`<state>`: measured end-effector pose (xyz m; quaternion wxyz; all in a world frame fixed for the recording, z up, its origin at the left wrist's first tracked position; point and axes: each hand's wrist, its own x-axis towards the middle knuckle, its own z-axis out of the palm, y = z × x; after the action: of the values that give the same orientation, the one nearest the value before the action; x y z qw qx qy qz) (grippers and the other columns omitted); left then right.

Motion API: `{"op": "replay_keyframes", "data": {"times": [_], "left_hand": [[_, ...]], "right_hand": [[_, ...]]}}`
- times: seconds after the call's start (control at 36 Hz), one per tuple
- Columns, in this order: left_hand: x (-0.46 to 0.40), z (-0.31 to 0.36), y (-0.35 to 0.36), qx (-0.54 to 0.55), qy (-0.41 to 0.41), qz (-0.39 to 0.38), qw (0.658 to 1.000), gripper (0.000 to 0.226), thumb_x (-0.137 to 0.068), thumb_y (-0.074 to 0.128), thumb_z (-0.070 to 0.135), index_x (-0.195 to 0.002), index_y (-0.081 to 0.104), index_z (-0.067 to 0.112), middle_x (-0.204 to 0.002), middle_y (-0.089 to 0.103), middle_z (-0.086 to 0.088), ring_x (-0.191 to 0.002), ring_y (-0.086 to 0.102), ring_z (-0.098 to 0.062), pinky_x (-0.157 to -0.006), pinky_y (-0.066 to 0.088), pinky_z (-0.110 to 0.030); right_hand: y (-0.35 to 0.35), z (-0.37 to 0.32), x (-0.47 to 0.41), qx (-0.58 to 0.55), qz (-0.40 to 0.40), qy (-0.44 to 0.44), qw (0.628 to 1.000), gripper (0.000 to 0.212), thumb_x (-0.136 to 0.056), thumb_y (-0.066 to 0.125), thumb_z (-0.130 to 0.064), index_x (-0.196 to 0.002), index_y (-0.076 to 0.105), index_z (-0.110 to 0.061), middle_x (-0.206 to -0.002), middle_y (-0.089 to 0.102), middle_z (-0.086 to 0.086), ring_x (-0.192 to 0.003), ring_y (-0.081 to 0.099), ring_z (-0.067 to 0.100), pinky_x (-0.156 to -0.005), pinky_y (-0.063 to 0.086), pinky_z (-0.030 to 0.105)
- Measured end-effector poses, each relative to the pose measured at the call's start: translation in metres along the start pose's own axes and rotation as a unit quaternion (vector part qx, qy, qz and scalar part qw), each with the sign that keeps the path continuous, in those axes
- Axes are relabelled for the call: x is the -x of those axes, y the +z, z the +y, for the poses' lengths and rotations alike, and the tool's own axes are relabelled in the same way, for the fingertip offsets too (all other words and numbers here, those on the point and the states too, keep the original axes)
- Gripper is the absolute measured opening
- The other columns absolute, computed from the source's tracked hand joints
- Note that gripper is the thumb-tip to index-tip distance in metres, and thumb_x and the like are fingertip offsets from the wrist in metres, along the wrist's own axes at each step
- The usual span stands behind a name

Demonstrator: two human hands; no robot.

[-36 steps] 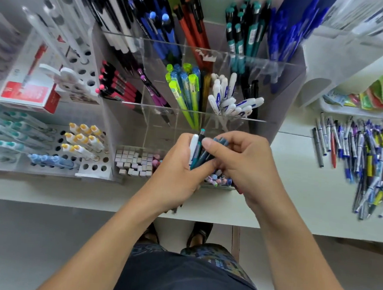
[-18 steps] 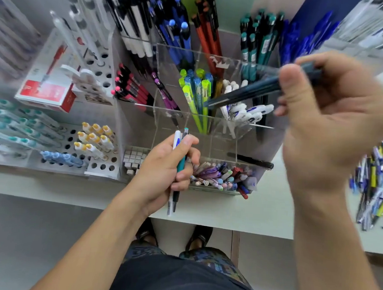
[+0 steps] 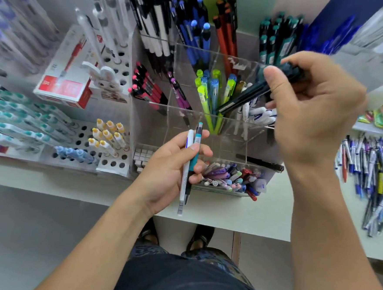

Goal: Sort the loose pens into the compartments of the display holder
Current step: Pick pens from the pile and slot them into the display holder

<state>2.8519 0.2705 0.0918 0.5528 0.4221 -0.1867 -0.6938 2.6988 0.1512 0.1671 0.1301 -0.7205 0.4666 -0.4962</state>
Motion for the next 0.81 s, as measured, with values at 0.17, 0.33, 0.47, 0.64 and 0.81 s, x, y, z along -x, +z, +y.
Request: {"op": "replay_keyframes", "data": {"times": [0.17, 0.33, 0.47, 0.64, 0.81], "left_hand": [[-0.003, -0.001, -0.004, -0.027, 0.007, 0.021, 0.999, 0.033, -0.106, 0.042, 0.006, -0.136, 0.055, 0.01, -0.086, 0.063, -0.002, -0.059, 0.041, -0.011, -0.048, 0.036, -0.018], [-0.01, 0.006, -0.003, -0.049, 0.036, 0.04, 0.997, 0.04, -0.107, 0.041, 0.006, -0.142, 0.048, 0.024, -0.079, 0.059, -0.001, -0.056, 0.035, -0.01, -0.045, 0.032, -0.019], [-0.012, 0.01, 0.001, -0.042, 0.045, 0.032, 0.998, 0.017, -0.105, 0.045, 0.008, -0.12, 0.053, 0.01, -0.086, 0.059, -0.009, -0.055, 0.038, -0.011, -0.044, 0.036, -0.019], [-0.01, 0.012, 0.008, -0.058, 0.054, 0.042, 0.996, 0.01, -0.102, 0.052, 0.014, -0.102, 0.062, 0.012, -0.101, 0.065, -0.017, -0.058, 0.04, -0.013, -0.046, 0.04, -0.019], [-0.012, 0.008, 0.011, -0.245, 0.142, 0.064, 0.957, 0.016, -0.102, 0.056, 0.007, -0.106, 0.057, 0.023, -0.079, 0.07, 0.0, -0.049, 0.049, -0.012, -0.044, 0.039, -0.021]], "right_hand": [[0.007, -0.007, 0.001, 0.068, -0.047, -0.035, 0.996, 0.02, -0.089, 0.076, -0.031, -0.092, 0.075, -0.011, -0.081, 0.071, -0.001, -0.071, 0.063, 0.014, -0.067, 0.053, 0.036], [0.026, -0.003, 0.008, 0.091, -0.097, -0.029, 0.991, 0.017, -0.09, 0.075, -0.027, -0.092, 0.074, -0.01, -0.079, 0.07, 0.001, -0.07, 0.06, 0.016, -0.068, 0.049, 0.035], [0.041, 0.002, 0.023, 0.129, -0.128, -0.047, 0.982, 0.018, -0.092, 0.072, -0.022, -0.094, 0.075, -0.003, -0.092, 0.068, 0.01, -0.081, 0.06, 0.023, -0.074, 0.046, 0.033], [0.047, -0.003, 0.043, 0.147, -0.144, -0.061, 0.977, 0.024, -0.095, 0.064, -0.001, -0.118, 0.068, 0.002, -0.112, 0.054, 0.018, -0.089, 0.053, 0.022, -0.076, 0.049, 0.034], [0.019, -0.018, 0.045, 0.006, -0.128, 0.025, 0.991, 0.019, -0.087, 0.08, -0.028, -0.098, 0.075, -0.014, -0.078, 0.063, -0.003, -0.065, 0.05, 0.01, -0.067, 0.042, 0.015]]}}
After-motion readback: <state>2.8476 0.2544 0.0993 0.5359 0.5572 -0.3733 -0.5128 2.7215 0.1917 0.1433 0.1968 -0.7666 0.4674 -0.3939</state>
